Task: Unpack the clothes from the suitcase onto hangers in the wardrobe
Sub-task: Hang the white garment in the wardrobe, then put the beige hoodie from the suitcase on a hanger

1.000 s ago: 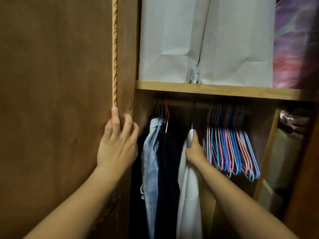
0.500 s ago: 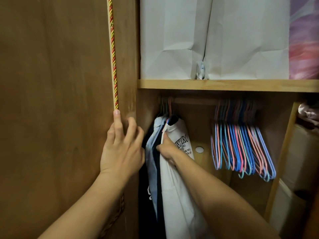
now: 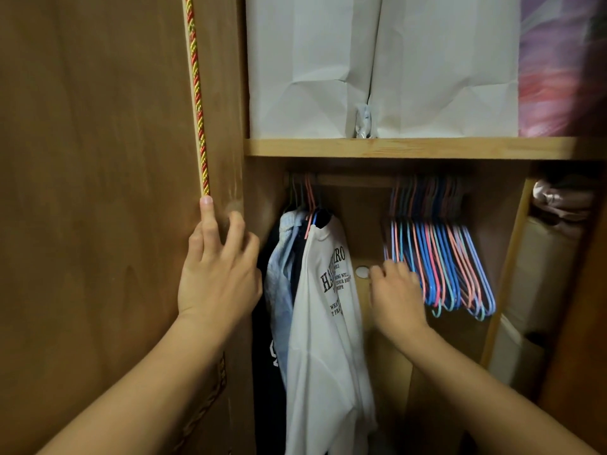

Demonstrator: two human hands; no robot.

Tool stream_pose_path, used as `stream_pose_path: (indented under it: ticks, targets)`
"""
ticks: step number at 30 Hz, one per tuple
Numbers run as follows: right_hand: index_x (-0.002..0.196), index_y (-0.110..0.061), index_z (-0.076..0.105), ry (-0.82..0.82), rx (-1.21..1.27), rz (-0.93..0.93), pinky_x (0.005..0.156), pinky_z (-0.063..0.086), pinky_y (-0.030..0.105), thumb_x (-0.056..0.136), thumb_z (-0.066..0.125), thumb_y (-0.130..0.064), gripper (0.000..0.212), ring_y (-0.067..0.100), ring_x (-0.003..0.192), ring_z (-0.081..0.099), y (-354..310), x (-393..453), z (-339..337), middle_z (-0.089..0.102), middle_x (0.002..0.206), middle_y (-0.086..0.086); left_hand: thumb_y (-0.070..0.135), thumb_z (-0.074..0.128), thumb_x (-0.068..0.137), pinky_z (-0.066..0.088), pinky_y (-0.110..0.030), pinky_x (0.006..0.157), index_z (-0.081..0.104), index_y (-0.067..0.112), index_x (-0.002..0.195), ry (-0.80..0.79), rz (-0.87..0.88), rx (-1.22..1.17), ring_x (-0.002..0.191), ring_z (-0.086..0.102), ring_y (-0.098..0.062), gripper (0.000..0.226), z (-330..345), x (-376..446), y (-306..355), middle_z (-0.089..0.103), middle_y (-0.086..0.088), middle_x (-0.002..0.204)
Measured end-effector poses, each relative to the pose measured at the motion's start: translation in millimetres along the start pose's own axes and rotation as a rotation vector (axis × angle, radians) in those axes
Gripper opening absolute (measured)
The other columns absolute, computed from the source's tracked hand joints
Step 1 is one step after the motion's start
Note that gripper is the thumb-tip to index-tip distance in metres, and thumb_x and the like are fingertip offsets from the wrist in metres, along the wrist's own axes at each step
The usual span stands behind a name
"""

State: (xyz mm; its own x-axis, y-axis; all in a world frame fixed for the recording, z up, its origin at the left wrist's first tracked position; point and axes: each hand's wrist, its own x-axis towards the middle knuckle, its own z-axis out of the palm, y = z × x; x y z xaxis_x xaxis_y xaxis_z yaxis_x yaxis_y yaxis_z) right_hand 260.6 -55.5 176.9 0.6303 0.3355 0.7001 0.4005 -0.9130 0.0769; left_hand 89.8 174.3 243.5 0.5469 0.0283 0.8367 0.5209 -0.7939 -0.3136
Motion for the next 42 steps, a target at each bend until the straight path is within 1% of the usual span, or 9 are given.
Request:
stream_pose_path:
  ticks: [6,10,14,20,24,30,34,38,42]
  targets:
    - [0.127,-0.008,0.049,-0.139,-0.208,0.114,0.086,0.048,0.036,0.087,0.06,-0.012,0.041,0.027,0.106,0.058,19,23,-11,0.06,0.118,0.011,0.029,0.06,0.081,0.029,-0.054,0.097,0.066,0.007,0.108,-0.012,0.025,0.016,0.142,0.014,-0.062,0.035,-1,-1,-2,0.05,-0.023,0.136]
    - [0.122,-0.005,0.054,-0.181,-0.177,0.133,0.07,0.052,0.029,0.092,0.055,-0.007,0.03,0.022,0.091,0.068,16,29,-16,0.065,0.111,0.009,0.027,0.06,0.081,0.029,-0.053,0.097,0.065,0.008,0.109,-0.027,0.03,0.033,0.141,0.018,-0.062,0.035,-2,0,-3,0.05,-0.022,0.135]
    - [0.123,-0.004,0.054,-0.167,-0.188,0.144,0.057,0.039,0.028,0.095,0.051,-0.009,0.029,0.022,0.081,0.071,18,34,-20,0.071,0.094,0.006,0.028,0.059,0.08,0.029,-0.054,0.098,0.065,0.007,0.109,-0.029,0.031,0.021,0.141,0.017,-0.063,0.035,-2,0,-3,0.05,-0.023,0.134]
    - [0.128,-0.003,0.051,-0.111,0.05,0.131,0.063,0.053,0.039,0.095,0.053,-0.006,0.033,0.032,0.081,0.068,17,52,-23,0.069,0.089,0.012,0.03,0.059,0.08,0.03,-0.055,0.098,0.065,0.006,0.108,-0.041,0.022,-0.002,0.141,0.015,-0.063,0.037,-1,1,-2,0.05,-0.023,0.134]
    - [0.131,-0.002,0.05,-0.05,0.229,0.112,0.063,0.038,0.036,0.098,0.052,-0.014,0.036,0.04,0.087,0.065,-1,45,-30,0.068,0.093,0.019,0.031,0.06,0.079,0.03,-0.055,0.098,0.065,0.005,0.108,-0.027,0.031,-0.022,0.141,0.016,-0.063,0.039,2,0,-2,0.05,-0.023,0.134]
    - [0.132,-0.013,0.054,-0.026,0.331,0.214,0.057,0.046,0.041,0.089,0.053,-0.015,0.043,0.041,0.067,0.064,-18,-78,-10,0.066,0.073,0.015,0.03,0.06,0.081,0.025,-0.056,0.103,0.067,0.006,0.108,-0.029,0.034,-0.094,0.144,0.011,-0.062,0.037,-3,-4,-1,0.046,-0.025,0.14]
    - [0.108,-0.023,0.059,-0.129,0.383,0.348,0.043,0.046,0.038,0.086,0.055,-0.031,0.024,0.037,0.056,0.065,-22,-233,11,0.067,0.065,0.011,0.028,0.057,0.081,0.008,-0.058,0.119,0.061,0.011,0.12,0.001,-0.004,-0.343,0.148,0.007,-0.056,0.042,-7,-30,24,0.029,-0.023,0.157]
    - [0.109,-0.021,0.062,-0.248,0.45,0.521,0.065,0.052,0.035,0.09,0.064,-0.019,0.019,0.022,0.078,0.067,-43,-398,2,0.068,0.086,0.0,0.023,0.059,0.074,0.034,-0.052,0.102,0.057,0.014,0.127,-0.231,0.145,-0.703,0.13,0.042,-0.045,0.054,13,-130,106,0.044,-0.022,0.141]
    - [0.104,-0.032,0.06,-0.34,0.627,0.956,0.067,0.049,0.023,0.099,0.055,-0.019,0.016,0.003,0.074,0.066,-83,-534,-40,0.072,0.083,-0.012,0.02,0.059,0.092,0.05,-0.049,0.092,0.049,0.016,0.135,-1.021,0.261,-1.044,0.118,0.051,-0.041,0.044,4,-300,191,0.042,-0.016,0.14]
